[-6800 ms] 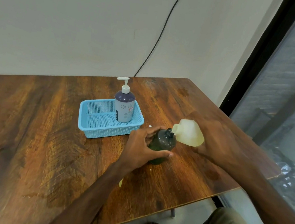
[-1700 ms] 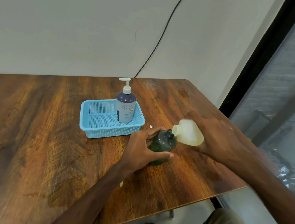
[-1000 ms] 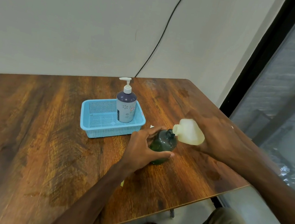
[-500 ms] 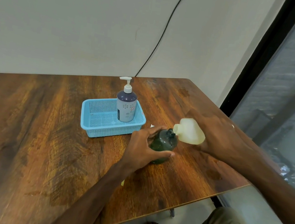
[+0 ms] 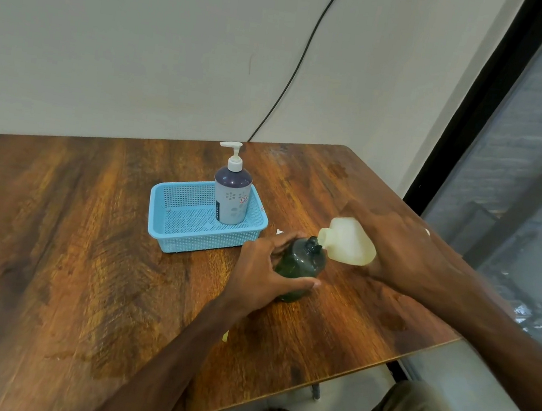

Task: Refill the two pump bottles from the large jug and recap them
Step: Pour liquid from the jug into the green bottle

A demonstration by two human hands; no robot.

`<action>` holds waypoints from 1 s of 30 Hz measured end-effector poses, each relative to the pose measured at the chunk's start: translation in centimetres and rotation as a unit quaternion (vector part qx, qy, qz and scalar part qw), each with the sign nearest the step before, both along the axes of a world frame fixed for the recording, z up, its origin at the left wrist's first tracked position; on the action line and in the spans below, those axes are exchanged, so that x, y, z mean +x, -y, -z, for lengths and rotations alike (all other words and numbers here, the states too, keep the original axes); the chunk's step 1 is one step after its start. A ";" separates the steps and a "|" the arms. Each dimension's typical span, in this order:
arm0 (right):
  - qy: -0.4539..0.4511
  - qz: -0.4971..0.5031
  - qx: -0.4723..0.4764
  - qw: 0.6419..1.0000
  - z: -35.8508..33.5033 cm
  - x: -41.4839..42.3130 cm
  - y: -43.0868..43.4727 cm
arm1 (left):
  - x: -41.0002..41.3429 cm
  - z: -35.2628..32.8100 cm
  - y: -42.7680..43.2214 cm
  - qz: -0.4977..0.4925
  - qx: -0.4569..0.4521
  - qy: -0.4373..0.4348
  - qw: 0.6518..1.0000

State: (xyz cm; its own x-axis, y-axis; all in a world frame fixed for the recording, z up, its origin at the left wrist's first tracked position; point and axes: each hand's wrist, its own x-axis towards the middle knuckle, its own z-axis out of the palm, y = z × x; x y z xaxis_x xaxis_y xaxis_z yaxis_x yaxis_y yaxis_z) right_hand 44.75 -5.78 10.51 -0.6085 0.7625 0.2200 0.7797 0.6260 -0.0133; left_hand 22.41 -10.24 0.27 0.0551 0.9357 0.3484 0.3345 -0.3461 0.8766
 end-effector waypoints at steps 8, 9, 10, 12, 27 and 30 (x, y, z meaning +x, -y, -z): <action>0.001 0.001 -0.001 1.000 0.0 0.0 0.0 | 0.0 -0.1 0.2 0.003 0.002 0.002 1.000; 0.002 0.001 -0.002 1.000 -0.1 0.0 0.0 | 0.0 -0.1 0.1 0.001 0.000 0.002 1.000; 0.003 0.002 -0.003 1.000 -0.2 0.0 0.1 | 0.0 0.0 0.1 0.000 -0.002 0.003 1.000; 0.007 0.003 -0.002 1.000 -0.3 -0.1 0.2 | 0.0 0.1 0.1 -0.001 -0.003 0.005 1.000; 0.002 0.001 -0.008 1.000 -0.3 -0.1 0.1 | 0.0 -0.2 0.3 0.000 -0.006 -0.007 1.000; 0.002 0.002 -0.003 1.000 -0.2 -0.1 0.0 | 0.0 -0.2 0.3 0.005 -0.006 -0.009 1.000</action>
State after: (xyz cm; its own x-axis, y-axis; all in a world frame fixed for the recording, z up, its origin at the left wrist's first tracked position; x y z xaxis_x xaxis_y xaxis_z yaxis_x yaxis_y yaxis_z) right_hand 44.67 -5.77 10.68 -0.6063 0.7661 0.2131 0.7823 0.6228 -0.0133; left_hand 22.42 -10.55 0.51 0.0696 0.9394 0.3357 0.3465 -0.3384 0.8749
